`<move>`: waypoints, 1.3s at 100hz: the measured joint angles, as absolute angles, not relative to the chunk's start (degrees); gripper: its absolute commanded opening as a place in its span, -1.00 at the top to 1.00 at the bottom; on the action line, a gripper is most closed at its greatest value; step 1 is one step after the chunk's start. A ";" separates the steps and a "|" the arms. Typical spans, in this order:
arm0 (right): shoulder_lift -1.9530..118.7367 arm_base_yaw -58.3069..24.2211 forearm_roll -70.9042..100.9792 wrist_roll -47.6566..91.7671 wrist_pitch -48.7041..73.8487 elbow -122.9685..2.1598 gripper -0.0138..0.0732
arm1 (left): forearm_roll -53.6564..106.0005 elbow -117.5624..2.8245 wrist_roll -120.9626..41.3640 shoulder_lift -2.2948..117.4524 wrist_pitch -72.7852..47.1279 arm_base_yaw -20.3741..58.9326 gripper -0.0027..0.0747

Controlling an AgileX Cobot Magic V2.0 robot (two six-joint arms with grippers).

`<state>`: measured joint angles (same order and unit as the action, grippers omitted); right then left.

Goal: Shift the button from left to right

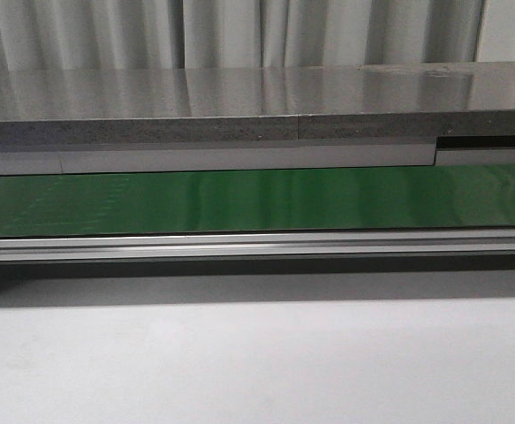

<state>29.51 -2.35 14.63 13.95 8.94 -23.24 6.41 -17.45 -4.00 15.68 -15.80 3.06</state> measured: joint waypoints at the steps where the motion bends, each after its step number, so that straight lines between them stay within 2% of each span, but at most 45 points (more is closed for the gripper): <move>1: 29.51 -2.35 14.63 13.95 8.94 -23.24 0.84 | 6.41 -17.45 -4.00 15.68 -15.80 3.06 0.98; 69: 27.13 -2.40 14.53 12.54 9.07 -19.92 0.84 | 6.41 -17.45 -4.00 15.68 -15.80 3.06 0.98; 94: 16.59 -4.65 6.76 3.30 9.07 -13.35 0.84 | 6.41 -17.45 -4.00 15.68 -15.80 3.06 0.98; 130: 0.10 -4.79 5.57 1.96 7.96 -2.61 0.84 | 6.41 -17.45 -4.00 15.68 -15.80 3.06 0.98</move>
<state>0.10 -4.79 5.57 1.96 7.96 -2.61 6.41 -17.45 -4.00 15.68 -15.80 3.06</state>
